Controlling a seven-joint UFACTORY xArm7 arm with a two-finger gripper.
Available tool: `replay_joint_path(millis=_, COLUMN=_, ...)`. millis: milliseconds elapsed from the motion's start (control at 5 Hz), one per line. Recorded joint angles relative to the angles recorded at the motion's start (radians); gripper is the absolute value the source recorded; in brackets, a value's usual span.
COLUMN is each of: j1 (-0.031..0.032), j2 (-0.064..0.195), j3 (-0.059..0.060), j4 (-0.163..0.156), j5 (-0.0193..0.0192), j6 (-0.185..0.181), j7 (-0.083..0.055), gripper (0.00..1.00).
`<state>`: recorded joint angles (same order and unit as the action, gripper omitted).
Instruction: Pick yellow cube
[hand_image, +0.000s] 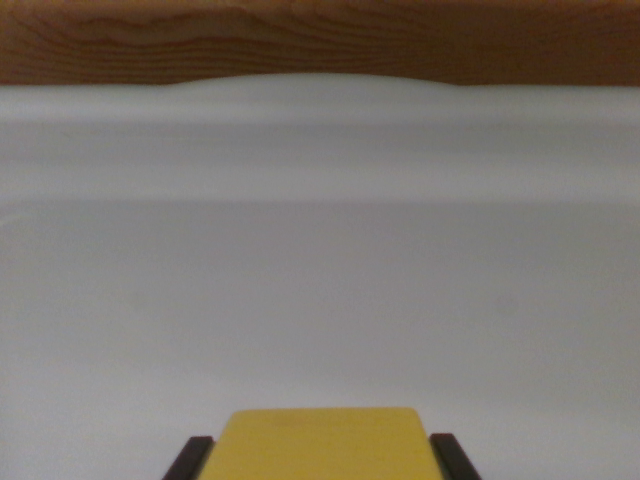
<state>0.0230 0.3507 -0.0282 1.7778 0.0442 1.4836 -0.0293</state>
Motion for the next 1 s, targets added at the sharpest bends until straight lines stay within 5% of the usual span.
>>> replay_joint_path(millis=1000, j1=0.0000, j2=-0.008, j3=0.000, j4=0.016, j5=-0.0007, j6=0.024, j7=0.001, gripper=1.00)
